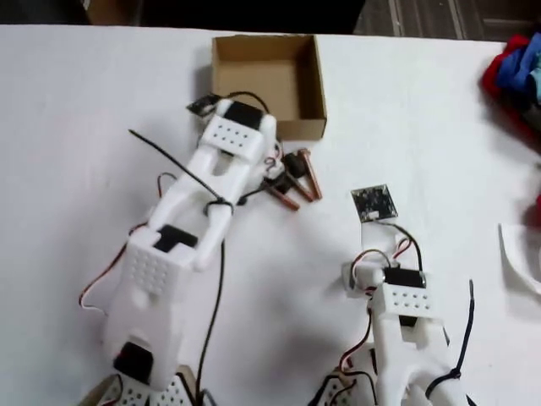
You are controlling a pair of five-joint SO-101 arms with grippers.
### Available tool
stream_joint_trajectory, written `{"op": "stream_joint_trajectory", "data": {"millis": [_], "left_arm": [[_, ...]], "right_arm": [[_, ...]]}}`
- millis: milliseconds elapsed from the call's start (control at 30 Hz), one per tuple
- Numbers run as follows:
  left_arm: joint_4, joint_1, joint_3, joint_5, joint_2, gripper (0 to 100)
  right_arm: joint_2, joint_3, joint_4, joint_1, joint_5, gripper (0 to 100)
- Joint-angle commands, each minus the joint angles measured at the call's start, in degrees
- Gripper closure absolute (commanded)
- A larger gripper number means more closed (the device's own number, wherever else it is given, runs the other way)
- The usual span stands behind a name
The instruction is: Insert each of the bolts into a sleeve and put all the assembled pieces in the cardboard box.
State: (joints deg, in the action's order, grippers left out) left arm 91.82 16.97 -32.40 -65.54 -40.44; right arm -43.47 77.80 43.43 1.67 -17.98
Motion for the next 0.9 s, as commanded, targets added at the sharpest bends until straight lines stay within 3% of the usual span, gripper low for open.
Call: {"op": "stream_joint_trajectory", "data": {"millis": [0,333,500,733,867], "left_arm": [[-0.62,0.7,-1.54,-0.35,-1.67,69],[-5.01,0.44,-1.89,-0.44,-10.9,69],[-1.93,0.44,-1.89,0.62,-11.34,71],[4.48,0.62,-1.89,16.79,-11.52,98],[10.02,0.26,-1.89,29.19,-10.9,97]], "right_arm": [[-1.36,-0.35,-0.75,-0.22,0.26,97.8],[-1.36,-0.35,-0.75,-0.22,0.26,97.8],[-1.36,-0.35,-0.75,-0.22,0.26,97.8],[-1.36,-0.35,-0.75,-0.22,0.26,97.8],[-1.36,-0.35,-0.75,-0.22,0.26,97.8]]}}
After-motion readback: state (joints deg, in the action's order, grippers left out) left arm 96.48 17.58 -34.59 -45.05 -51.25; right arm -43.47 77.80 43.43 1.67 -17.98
